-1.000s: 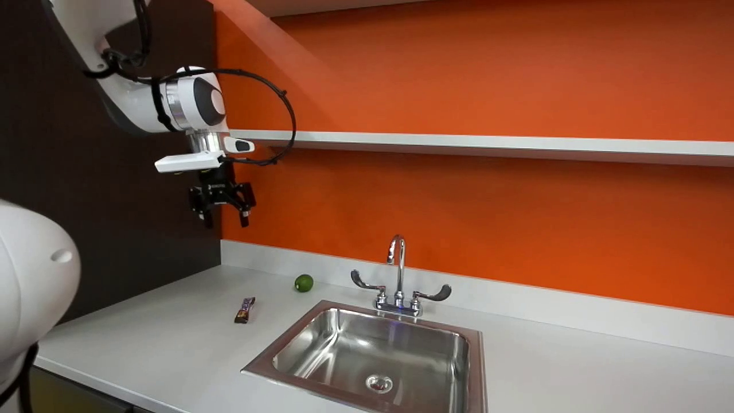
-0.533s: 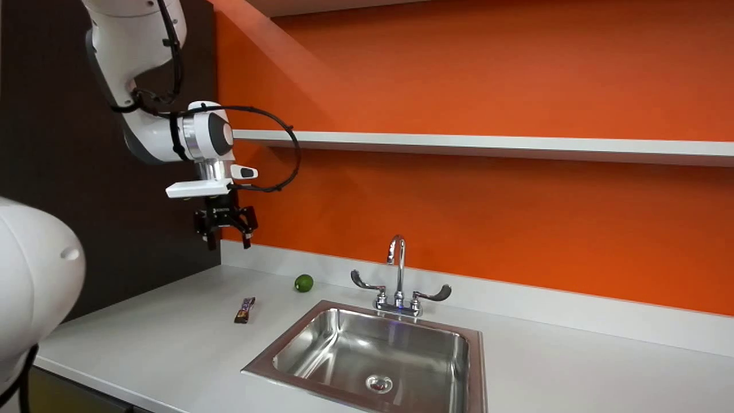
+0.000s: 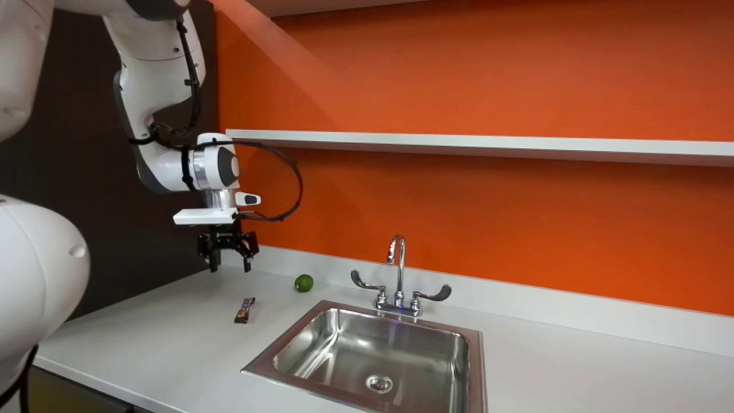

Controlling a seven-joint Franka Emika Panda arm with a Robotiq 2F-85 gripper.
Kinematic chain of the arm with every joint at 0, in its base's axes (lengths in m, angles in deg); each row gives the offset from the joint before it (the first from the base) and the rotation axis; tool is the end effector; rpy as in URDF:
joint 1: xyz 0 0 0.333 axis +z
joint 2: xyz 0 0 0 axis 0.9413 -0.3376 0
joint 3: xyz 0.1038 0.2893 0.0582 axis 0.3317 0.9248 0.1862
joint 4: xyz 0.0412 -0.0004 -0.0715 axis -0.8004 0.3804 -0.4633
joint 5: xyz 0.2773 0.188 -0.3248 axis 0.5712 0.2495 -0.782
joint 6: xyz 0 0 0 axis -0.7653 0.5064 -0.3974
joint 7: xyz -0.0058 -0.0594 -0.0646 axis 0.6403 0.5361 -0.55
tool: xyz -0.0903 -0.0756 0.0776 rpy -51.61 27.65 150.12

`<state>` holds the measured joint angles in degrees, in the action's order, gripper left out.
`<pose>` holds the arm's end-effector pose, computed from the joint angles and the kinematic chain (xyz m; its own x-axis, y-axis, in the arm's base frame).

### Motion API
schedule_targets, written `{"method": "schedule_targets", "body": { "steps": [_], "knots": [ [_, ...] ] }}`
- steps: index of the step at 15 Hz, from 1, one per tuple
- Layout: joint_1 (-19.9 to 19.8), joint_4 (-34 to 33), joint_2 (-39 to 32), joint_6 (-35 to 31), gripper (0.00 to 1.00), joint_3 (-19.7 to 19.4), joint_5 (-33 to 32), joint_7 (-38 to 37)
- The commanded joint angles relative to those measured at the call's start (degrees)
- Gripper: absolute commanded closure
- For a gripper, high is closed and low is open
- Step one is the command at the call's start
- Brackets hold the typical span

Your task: Put the packet in the sink

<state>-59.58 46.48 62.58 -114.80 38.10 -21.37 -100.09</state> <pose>0.5897 0.2172 0.1884 0.9689 0.2471 0.0139 0.2444 -0.9640 0.1044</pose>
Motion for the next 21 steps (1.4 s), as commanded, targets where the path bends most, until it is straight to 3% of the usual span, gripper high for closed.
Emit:
{"method": "schedule_targets", "body": {
  "steps": [1, 9, 21],
  "knots": [
    [1.4, -1.17, -2.49, -3.81, 0.0, -1.86, -0.09, 0.69],
    [2.83, -3.11, -7.93, -7.67, 0.0, -4.64, -0.51, 1.1],
    [2.82, -7.28, -14.42, -9.65, 0.0, -5.32, 0.07, 7.48]
  ]
}}
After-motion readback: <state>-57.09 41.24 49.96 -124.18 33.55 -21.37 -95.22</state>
